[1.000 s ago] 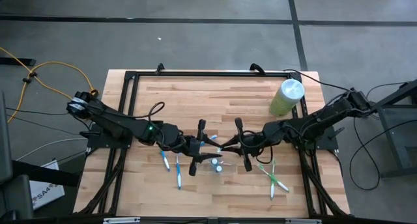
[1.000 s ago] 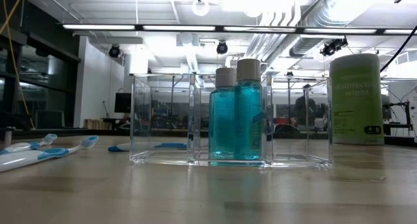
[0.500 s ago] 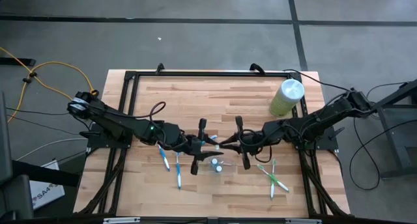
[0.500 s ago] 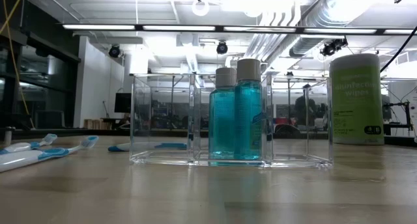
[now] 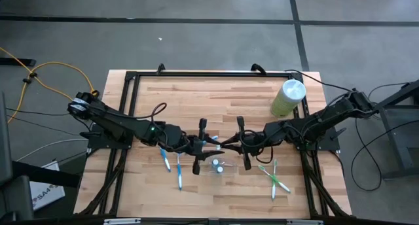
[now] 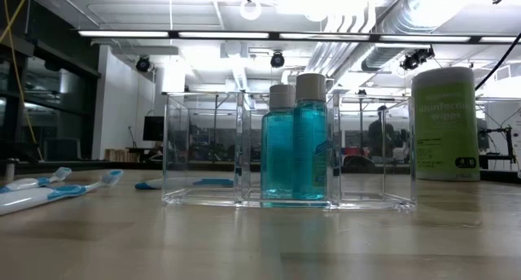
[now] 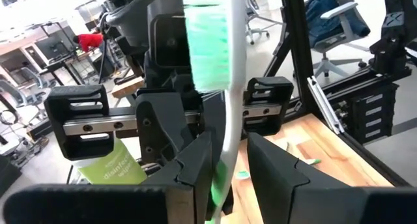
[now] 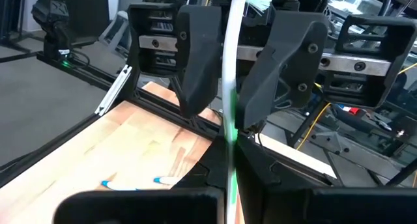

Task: Pick & Place toothbrushing station
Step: Put the top green toothbrush into the transparent organizer

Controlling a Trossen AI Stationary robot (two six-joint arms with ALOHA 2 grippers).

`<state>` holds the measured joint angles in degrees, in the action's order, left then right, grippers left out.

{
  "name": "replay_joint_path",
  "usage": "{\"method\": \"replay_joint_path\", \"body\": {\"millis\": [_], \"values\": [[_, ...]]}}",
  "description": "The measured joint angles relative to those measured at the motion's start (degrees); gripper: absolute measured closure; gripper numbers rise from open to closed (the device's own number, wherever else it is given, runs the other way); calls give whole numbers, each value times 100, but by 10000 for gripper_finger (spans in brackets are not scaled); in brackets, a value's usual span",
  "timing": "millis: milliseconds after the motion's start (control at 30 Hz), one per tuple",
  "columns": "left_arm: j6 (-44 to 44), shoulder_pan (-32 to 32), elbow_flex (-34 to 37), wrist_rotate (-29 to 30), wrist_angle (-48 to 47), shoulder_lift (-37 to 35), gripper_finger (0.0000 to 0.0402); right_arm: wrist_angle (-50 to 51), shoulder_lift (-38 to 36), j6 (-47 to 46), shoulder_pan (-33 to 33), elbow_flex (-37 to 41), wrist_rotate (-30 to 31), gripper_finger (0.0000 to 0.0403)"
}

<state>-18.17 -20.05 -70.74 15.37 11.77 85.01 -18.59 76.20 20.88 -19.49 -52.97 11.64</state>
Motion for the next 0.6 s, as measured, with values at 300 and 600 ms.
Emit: {"method": "replay_joint_path", "body": {"millis": [300, 600], "values": [[-214, -180, 0, 631, -42, 0, 309, 114, 0, -2, -37, 0, 53, 399], [-279, -319, 0, 770, -39, -2, 331, 125, 0, 35, -176, 0, 313, 399]]}}
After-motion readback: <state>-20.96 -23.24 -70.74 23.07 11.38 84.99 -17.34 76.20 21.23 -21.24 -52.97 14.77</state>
